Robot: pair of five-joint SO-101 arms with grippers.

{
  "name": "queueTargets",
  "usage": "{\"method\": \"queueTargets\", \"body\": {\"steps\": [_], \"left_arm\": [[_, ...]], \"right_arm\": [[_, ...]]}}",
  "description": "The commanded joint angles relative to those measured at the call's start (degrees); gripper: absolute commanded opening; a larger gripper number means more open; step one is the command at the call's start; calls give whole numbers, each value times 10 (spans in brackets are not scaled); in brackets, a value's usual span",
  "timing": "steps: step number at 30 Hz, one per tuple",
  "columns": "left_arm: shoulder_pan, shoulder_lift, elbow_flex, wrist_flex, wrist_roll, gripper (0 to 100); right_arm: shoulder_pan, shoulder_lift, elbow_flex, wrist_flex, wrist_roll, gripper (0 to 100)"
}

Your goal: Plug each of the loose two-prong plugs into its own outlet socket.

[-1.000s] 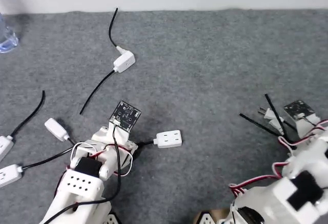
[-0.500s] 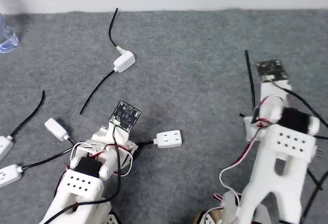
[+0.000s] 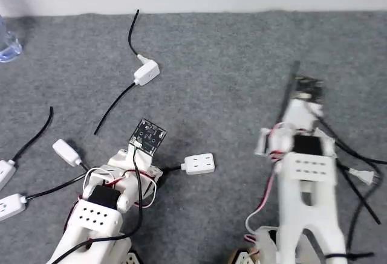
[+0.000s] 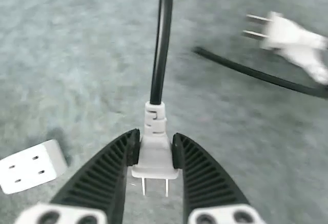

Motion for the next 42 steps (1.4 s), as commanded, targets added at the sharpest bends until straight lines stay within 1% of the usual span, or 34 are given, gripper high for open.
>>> {"method": "queueTargets", "body": {"steps": [1, 3, 4, 7, 8, 10, 13, 16, 21, 24, 28, 30, 33, 38, 40, 42], "left_arm": [[6, -8, -1, -17, 3, 241], [6, -8, -1, -17, 3, 241], [6, -8, -1, -21, 3, 241], [5, -8, 0, -27, 3, 241], [5, -8, 0, -27, 3, 241], [5, -8, 0, -27, 3, 241], [5, -8, 0, -27, 3, 241], [5, -8, 0, -28, 3, 241], [5, -8, 0, -28, 3, 241], [5, -8, 0, -28, 3, 241], [5, -8, 0, -28, 3, 241], [5, -8, 0, -28, 3, 241], [5, -8, 0, -28, 3, 241], [5, -8, 0, -28, 3, 241], [5, -8, 0, -28, 3, 241], [5, -8, 0, -28, 3, 241]], "right_arm": [[-37, -19, 53, -103, -75, 8], [-36, -26, 90, -174, -228, 8], [-35, -25, 105, -207, -287, 8], [-34, -27, 138, -291, -395, 8], [-36, -29, 149, -306, -428, 8], [-39, -32, 165, -317, -470, 8], [-38, -29, 182, -321, -498, 8], [-39, -32, 200, -321, -490, 8], [-39, -32, 206, -317, -439, 18], [-39, -32, 207, -316, -422, 85], [-40, -32, 205, -316, -379, 236], [-40, -33, 201, -316, -349, 295], [-39, -33, 192, -316, -299, 322], [-36, -33, 175, -317, -261, 322], [-35, -33, 168, -315, -213, 321], [-35, -33, 167, -291, -106, 320]]}}
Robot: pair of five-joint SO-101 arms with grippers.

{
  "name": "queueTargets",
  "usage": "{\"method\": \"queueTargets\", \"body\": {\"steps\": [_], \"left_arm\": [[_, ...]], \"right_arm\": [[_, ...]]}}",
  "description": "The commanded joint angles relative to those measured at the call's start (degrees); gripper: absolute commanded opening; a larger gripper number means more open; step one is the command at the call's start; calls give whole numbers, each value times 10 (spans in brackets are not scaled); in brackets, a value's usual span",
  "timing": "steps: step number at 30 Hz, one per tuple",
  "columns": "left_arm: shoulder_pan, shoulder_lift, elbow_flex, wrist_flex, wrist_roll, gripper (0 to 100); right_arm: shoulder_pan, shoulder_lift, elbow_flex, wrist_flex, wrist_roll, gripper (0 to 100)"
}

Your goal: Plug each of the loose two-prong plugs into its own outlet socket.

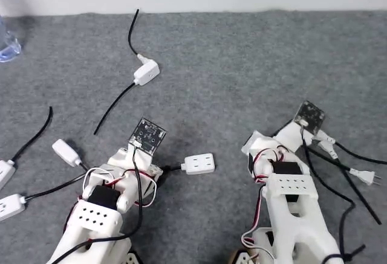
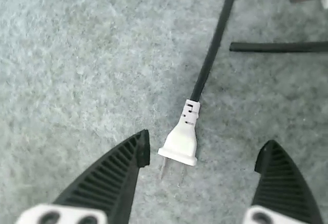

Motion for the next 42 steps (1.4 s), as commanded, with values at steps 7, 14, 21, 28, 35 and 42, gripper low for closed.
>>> {"method": "queueTargets", "body": {"steps": [7, 14, 21, 28, 35, 42], "left_arm": [[5, -8, -2, -14, 3, 241], [5, -8, -2, -14, 3, 241], [5, -8, -2, -14, 3, 241], [5, -8, -2, -14, 3, 241], [5, -8, -2, -14, 3, 241], [6, -8, -2, -14, 3, 241]], "right_arm": [[55, -17, -137, 335, 719, 322], [115, -13, -221, 300, 1009, 322], [87, -15, -172, 263, 1083, 321], [60, -5, -171, 203, 1084, 321], [25, 156, -317, 398, 1219, 321], [28, 388, -535, 529, 1340, 321]]}}
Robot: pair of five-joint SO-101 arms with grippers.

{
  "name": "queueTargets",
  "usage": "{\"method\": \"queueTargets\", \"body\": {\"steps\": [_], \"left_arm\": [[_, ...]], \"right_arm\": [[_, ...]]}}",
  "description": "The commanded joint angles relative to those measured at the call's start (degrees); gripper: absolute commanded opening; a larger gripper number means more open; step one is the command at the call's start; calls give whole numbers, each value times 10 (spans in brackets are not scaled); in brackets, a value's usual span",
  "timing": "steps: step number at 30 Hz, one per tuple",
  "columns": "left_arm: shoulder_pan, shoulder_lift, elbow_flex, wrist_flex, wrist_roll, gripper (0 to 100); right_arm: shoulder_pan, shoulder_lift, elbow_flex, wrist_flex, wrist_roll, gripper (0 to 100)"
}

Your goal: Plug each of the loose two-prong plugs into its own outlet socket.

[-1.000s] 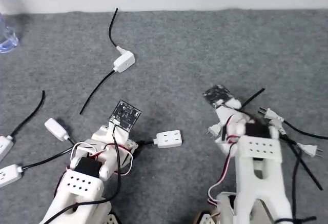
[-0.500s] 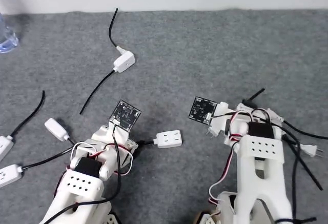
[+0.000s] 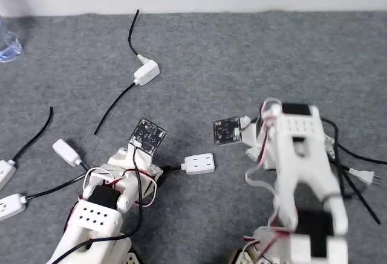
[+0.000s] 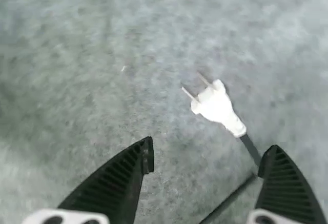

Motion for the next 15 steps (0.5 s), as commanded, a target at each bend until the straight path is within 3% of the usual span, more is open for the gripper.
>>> {"method": "queueTargets", "body": {"steps": [1, 8, 15], "left_arm": [[6, -8, -2, -14, 3, 241], [6, -8, -2, -14, 3, 241], [22, -8, -2, -14, 3, 241]], "right_arm": [[0, 107, -137, 73, 71, 321], [-2, 273, -316, 163, 128, 321], [1, 346, -357, 165, 178, 321]]}}
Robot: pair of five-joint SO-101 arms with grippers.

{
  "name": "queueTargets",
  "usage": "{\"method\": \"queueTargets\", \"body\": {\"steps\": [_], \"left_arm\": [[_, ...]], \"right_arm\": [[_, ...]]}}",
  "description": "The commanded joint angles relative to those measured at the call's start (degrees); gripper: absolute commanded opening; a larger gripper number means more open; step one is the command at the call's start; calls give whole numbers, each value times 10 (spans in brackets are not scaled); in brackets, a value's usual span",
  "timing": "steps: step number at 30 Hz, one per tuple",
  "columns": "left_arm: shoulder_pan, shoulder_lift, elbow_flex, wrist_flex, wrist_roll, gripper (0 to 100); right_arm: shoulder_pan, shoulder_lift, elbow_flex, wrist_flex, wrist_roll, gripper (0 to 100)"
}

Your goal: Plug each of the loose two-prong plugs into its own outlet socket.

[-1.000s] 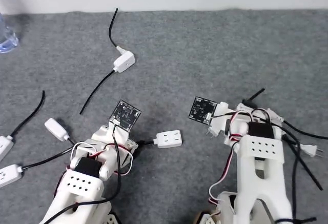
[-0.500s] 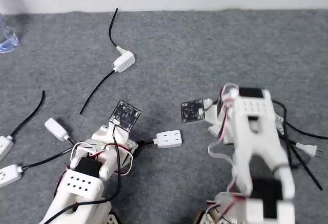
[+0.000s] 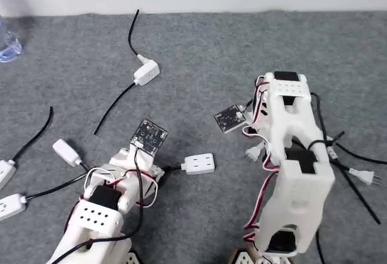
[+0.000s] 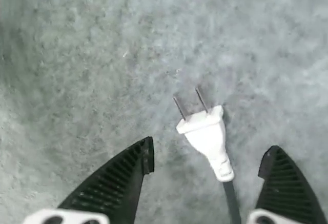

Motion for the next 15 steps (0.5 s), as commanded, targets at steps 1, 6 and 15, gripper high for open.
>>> {"method": "queueTargets", "body": {"steps": [1, 6, 15], "left_arm": [[11, -8, -2, -14, 3, 241], [12, -8, -2, -14, 2, 241], [12, -8, -2, -14, 2, 241]], "right_arm": [[0, 6, -33, 15, 27, 321], [0, 17, -32, 12, 61, 261], [1, 48, -35, 10, 82, 20]]}}
